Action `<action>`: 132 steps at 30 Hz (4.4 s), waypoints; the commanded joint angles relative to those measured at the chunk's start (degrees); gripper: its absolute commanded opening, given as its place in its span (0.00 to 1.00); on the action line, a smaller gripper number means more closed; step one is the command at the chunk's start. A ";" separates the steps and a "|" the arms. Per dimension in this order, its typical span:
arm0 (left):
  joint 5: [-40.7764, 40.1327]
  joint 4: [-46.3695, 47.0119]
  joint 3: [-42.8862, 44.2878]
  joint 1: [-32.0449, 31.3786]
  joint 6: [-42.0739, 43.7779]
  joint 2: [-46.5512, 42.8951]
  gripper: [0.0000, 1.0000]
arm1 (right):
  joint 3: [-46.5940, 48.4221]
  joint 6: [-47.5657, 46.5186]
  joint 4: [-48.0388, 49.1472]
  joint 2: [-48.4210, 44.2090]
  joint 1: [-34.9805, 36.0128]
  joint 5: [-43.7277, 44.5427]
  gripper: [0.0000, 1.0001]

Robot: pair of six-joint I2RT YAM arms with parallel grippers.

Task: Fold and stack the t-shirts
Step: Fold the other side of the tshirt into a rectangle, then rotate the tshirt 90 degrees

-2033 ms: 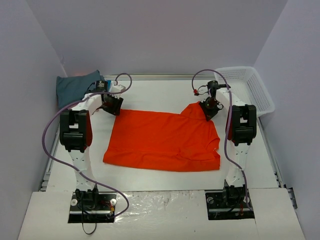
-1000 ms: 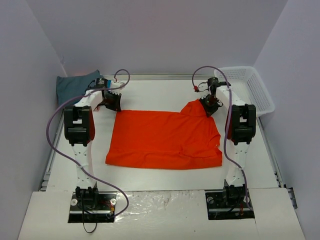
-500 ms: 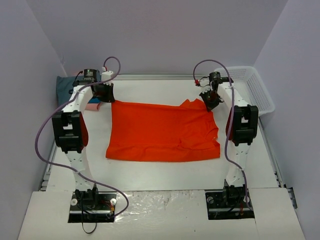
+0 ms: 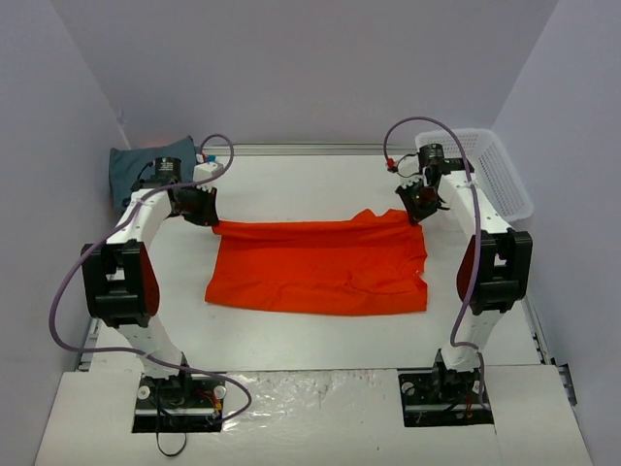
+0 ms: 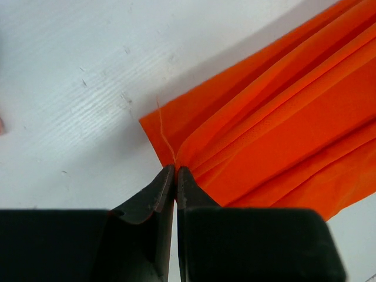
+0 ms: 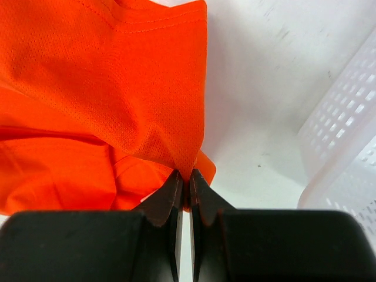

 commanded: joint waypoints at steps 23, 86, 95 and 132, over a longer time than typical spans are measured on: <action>-0.02 -2.61 -10.19 0.73 8.49 -8.64 0.02 | -21.21 -5.53 -2.95 -12.36 0.98 -2.78 0.00; -5.28 -0.16 -12.65 -1.29 4.54 -19.89 0.02 | 43.10 0.17 -9.37 41.24 12.13 1.09 0.00; -7.84 -1.38 -9.75 -1.12 3.84 -14.88 0.02 | 53.66 0.18 -1.82 48.98 18.11 4.42 0.00; -12.94 11.19 -18.53 7.48 -3.01 -24.80 0.02 | 19.48 1.67 14.10 18.57 45.01 2.59 0.00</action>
